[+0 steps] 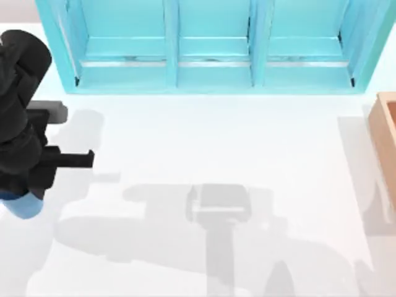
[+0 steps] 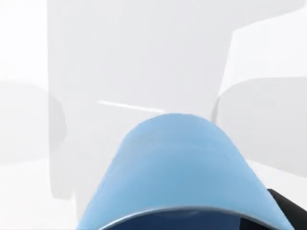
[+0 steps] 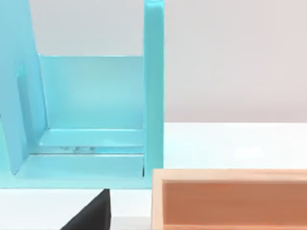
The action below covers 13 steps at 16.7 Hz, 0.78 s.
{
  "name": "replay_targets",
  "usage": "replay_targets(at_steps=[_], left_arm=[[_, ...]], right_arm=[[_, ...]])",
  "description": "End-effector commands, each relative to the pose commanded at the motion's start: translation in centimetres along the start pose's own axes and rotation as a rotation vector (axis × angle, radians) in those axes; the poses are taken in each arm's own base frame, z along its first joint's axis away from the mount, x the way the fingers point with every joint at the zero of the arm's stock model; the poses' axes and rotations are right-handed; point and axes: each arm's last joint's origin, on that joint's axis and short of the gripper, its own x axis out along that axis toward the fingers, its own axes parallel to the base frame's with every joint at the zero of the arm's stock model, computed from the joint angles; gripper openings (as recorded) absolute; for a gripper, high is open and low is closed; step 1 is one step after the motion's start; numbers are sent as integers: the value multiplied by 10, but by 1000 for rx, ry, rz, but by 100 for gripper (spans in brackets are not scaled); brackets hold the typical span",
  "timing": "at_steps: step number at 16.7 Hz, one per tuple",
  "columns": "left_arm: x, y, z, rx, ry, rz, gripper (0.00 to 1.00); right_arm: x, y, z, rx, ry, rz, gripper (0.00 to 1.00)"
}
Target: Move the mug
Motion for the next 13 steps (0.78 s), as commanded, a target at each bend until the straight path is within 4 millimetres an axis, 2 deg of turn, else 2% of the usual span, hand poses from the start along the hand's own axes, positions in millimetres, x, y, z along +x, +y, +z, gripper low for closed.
replay_targets(at_steps=[6, 11, 13], left_arm=[[49, 9, 0, -13, -8, -1, 0], [53, 10, -1, -14, -3, -1, 0], [53, 10, -1, -14, -3, -1, 15]], right_arm=[[0, 0, 0, 0, 0, 0, 100], [0, 0, 0, 0, 0, 0, 100], [0, 0, 0, 0, 0, 0, 100]])
